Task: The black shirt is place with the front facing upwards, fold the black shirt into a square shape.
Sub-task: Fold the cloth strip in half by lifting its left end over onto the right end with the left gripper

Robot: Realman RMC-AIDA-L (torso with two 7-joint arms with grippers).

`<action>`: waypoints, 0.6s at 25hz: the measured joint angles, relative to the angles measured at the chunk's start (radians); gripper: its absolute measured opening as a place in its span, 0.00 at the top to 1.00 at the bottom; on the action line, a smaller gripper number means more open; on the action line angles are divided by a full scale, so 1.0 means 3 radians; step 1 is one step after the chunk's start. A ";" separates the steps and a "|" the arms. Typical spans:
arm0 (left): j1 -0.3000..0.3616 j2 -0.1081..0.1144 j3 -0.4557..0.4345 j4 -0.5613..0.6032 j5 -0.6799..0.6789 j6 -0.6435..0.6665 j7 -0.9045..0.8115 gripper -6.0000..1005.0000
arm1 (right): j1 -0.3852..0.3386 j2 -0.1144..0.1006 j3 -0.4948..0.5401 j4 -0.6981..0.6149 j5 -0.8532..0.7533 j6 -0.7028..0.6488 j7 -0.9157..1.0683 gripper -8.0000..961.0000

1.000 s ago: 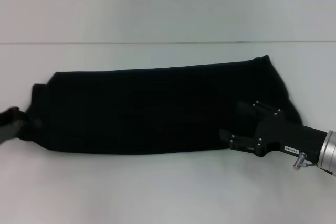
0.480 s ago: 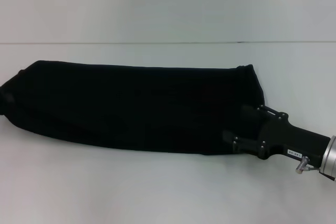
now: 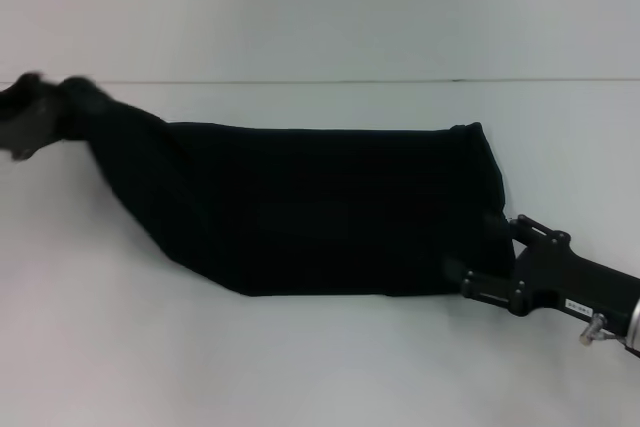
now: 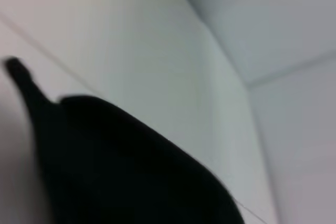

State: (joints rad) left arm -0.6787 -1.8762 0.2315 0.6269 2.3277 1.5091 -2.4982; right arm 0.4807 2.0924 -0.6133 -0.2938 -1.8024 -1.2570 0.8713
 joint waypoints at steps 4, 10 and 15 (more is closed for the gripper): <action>-0.0304 -0.0067 0.0085 -0.0076 -0.0007 0.0119 -0.0046 0.92 | -0.0084 -0.0001 0.0054 0.0004 0.0002 -0.0001 0.0000 0.05; -0.0850 -0.0361 0.0291 -0.0260 -0.0024 -0.0100 0.0041 0.92 | -0.0136 -0.0003 0.0086 0.0035 0.0004 0.0009 0.0000 0.05; -0.1116 -0.0793 0.0530 -0.0389 -0.0094 -0.0506 0.0232 0.93 | -0.0123 0.0004 0.0090 0.0080 0.0010 0.0036 -0.0009 0.05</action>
State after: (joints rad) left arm -1.0136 -2.1142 0.3904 0.5101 2.2996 1.3573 -2.4286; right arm 0.4438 2.0936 -0.5864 -0.2699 -1.7995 -1.2461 0.8688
